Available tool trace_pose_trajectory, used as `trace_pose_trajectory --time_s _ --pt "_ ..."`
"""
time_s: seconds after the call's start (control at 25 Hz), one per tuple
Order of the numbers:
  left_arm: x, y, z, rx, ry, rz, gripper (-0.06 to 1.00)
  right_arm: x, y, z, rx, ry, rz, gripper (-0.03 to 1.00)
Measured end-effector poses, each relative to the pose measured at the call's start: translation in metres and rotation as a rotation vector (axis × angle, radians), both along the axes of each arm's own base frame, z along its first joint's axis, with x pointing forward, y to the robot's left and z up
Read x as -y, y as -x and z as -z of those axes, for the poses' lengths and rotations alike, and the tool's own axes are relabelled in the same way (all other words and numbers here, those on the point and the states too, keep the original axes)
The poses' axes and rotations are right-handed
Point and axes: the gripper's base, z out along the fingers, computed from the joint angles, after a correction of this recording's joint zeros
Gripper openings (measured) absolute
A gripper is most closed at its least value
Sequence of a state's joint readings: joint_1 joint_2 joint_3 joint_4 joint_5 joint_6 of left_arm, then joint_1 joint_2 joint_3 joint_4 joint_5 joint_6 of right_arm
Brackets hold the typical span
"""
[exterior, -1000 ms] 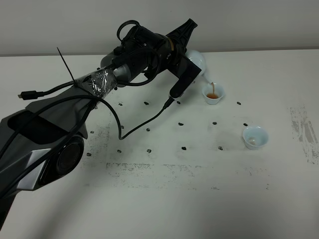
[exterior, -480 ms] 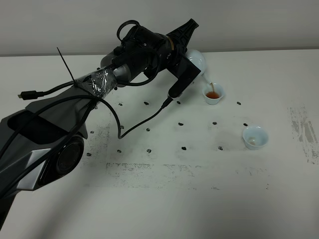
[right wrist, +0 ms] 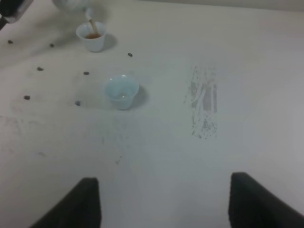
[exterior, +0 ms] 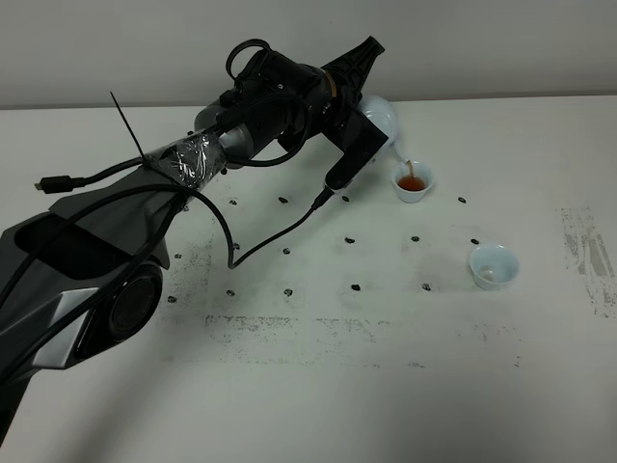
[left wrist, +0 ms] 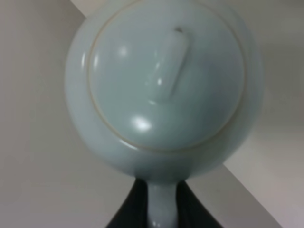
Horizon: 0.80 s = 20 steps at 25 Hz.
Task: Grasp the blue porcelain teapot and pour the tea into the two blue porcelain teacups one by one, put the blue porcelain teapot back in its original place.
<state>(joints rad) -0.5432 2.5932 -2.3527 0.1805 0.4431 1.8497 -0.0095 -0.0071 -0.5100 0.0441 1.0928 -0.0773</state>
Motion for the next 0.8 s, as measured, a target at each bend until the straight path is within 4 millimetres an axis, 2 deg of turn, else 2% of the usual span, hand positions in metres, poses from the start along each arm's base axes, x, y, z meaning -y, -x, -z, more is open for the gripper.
trace_pose_trajectory --time_s 0.8 --pt "0.0002 -0.0002 -0.0003 0.005 -0.002 0.005 0.04 0.0000 0.0000 0.0000 0.000 0.000 0.000 0.59"
